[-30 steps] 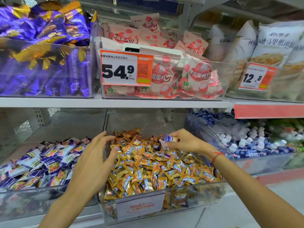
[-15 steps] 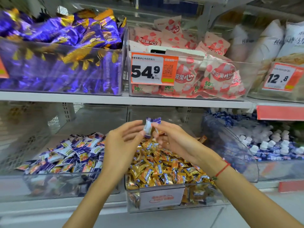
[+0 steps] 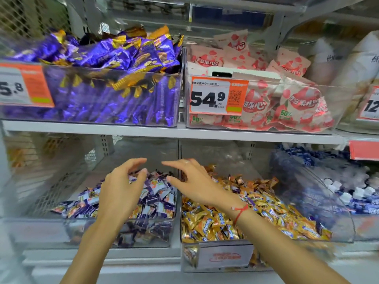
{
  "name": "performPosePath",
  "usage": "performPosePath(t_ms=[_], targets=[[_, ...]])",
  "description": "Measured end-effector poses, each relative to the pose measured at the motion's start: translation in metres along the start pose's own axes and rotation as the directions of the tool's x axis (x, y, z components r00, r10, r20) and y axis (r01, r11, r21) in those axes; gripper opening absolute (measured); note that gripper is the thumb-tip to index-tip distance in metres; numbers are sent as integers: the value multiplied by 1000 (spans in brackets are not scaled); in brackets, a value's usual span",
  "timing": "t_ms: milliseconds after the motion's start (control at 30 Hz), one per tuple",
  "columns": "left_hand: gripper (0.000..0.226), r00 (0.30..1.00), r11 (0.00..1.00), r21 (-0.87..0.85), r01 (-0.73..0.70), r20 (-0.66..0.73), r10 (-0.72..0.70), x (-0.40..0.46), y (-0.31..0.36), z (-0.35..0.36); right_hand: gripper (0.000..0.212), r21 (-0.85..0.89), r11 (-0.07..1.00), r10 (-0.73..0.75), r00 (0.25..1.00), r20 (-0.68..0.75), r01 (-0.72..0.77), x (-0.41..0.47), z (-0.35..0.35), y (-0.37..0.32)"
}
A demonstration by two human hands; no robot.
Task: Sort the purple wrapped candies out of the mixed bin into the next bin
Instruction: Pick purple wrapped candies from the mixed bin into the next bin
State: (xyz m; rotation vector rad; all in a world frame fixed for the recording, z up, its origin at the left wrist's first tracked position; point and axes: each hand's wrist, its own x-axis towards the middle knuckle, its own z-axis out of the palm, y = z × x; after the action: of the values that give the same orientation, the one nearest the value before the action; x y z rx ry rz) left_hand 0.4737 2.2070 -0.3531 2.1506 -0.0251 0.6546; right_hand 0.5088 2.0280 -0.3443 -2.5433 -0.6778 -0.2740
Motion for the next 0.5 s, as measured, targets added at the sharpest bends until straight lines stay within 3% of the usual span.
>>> performPosePath(t_ms=[167, 300, 400, 500], targets=[[23, 976, 972, -88, -216, -4, 217, -22, 43, 19, 29, 6, 1000, -6, 984, -178, 7, -62, -24, 33], [24, 904, 919, -115, -377, 172, 393, -31, 77, 65, 28, -85, 977, 183, 972, -146, -197, -107, -58, 87], [37, 826, 924, 16, -382, 454, 333, -28, 81, 109, 30, -114, 930, 343, 937, -66, -349, -120, -80, 127], [48, 667, 840, 256, -479, 728, 159, -27, 68, 143, 33, -49, 874, 486, 869, 93, -484, -116, -91, 158]])
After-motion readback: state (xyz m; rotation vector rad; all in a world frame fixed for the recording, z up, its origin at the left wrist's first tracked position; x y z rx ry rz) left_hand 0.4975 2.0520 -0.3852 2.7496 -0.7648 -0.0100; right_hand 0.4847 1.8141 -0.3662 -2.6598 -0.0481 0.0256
